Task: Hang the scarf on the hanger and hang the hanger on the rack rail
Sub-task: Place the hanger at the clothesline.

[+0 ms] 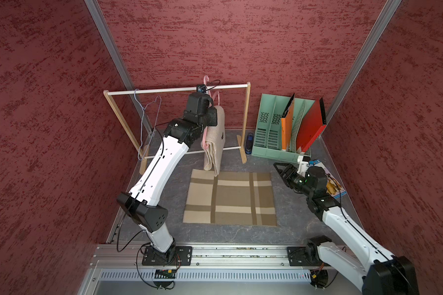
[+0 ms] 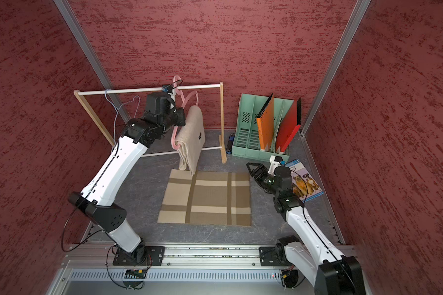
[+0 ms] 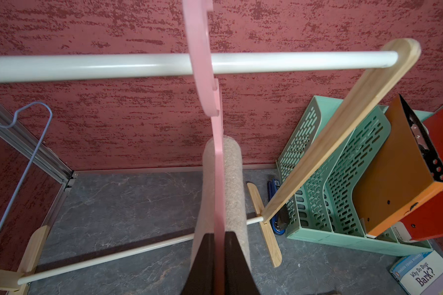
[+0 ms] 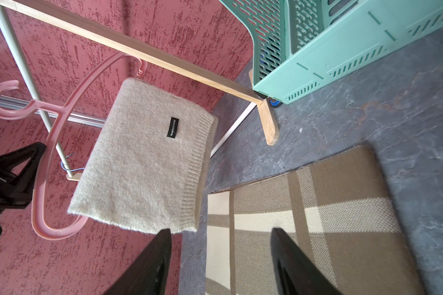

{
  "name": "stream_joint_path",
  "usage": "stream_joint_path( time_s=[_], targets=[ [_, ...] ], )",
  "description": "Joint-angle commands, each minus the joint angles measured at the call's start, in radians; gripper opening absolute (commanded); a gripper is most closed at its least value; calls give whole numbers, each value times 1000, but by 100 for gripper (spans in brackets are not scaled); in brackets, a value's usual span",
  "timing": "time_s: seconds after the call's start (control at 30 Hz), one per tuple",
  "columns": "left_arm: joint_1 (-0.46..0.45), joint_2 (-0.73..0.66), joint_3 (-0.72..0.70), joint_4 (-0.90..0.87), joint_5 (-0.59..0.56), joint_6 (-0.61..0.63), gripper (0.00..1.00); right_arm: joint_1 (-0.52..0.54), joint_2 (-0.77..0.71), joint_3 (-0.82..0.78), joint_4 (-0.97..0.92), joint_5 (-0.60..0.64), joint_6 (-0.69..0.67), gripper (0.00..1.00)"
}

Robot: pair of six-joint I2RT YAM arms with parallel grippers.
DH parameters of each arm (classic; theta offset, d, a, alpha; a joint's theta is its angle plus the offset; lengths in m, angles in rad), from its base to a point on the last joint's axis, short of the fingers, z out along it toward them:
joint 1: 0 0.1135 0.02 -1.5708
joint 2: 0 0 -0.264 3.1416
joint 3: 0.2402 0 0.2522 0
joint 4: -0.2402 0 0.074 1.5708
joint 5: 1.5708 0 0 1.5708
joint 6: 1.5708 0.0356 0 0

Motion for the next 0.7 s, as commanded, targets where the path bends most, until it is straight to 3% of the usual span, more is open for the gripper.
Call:
stream_joint_path(
  time_s=[0.0,0.47,0.67],
  targets=[
    [4,48,88,22,21,22,0,-12,-9,33,-27,0,-32,67],
    [6,59,-38,72,1,-27,0,-24,-9,25,-31,-11,-38,67],
    [6,20,-104,93,54,-61,21,-26,-19,31,-61,-6,-55,72]
  ],
)
